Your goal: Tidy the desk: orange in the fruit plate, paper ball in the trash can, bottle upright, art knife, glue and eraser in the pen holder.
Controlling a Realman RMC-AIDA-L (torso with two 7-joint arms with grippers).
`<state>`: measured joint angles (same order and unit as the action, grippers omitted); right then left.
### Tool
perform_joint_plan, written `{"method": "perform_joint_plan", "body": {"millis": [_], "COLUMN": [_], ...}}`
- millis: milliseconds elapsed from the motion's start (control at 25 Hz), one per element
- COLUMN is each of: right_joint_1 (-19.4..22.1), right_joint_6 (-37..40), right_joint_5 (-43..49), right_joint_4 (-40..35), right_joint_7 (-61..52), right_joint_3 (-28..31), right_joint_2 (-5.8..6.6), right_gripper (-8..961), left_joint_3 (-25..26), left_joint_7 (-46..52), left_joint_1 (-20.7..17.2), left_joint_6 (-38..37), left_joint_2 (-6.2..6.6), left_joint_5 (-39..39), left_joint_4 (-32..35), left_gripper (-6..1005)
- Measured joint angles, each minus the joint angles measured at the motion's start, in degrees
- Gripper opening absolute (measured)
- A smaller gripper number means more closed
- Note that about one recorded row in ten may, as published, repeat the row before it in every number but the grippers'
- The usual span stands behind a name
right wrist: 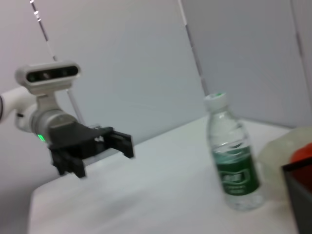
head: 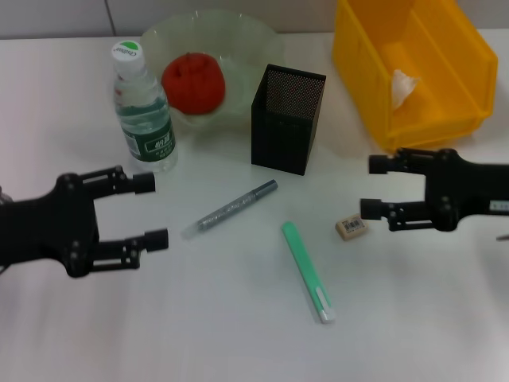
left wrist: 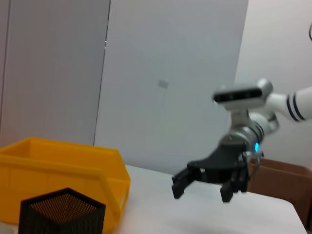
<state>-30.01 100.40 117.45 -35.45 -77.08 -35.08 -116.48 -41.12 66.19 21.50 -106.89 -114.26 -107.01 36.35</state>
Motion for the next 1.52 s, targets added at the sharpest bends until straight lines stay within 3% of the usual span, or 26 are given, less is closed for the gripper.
{"method": "perform_joint_plan", "body": {"millis": [280, 360, 400, 560, 720, 880, 1240, 1520], "right_joint_1": [-10.31, -17.17, -17.17, -26.66, -32.29, -34.23, -33.72, -31.55], "right_joint_6": [2.08, 1.87, 1.87, 2.06, 2.22, 1.82, 0.46, -6.42], "right_joint_5": [1.43, 6.48, 6.48, 15.16, 20.14, 21.59, 21.51, 20.85], "right_joint_4": [-9.45, -13.53, -13.53, -16.02, -17.37, -19.64, -21.72, -21.74], "right_joint_7": [-10.70, -13.85, -13.85, -13.09, -7.43, -0.64, 6.14, 9.67], "right_joint_3": [-16.81, -22.85, -22.85, -27.88, -34.38, -44.48, -58.47, -69.98], "right_joint_2": [2.05, 2.02, 2.02, 0.29, -1.96, -2.99, -3.32, -3.36], "right_gripper": [832, 832, 832, 832, 831, 831, 831, 832], "left_joint_3": [-0.44, -0.49, -0.47, -0.29, 2.16, 3.34, 3.50, 3.10], "left_joint_7": [-1.72, -1.69, -1.11, -0.28, 1.31, 0.40, -4.44, -7.83], "left_joint_1": [0.26, 0.26, 0.26, 0.20, -0.49, -0.81, -1.11, -1.56], "left_joint_6": [-0.72, -0.76, -0.87, -0.92, -1.30, -0.91, 2.95, 4.21], "left_joint_2": [0.64, 0.67, 0.69, 0.69, 0.92, 0.54, -0.74, -1.60], "left_joint_5": [-0.95, -1.08, -1.14, -1.13, -0.59, -0.56, -0.92, -1.77], "left_joint_4": [-2.63, -2.64, -2.65, -2.66, -2.94, -3.79, -6.74, -7.39], "left_gripper": [793, 793, 793, 793, 793, 792, 792, 792]}}
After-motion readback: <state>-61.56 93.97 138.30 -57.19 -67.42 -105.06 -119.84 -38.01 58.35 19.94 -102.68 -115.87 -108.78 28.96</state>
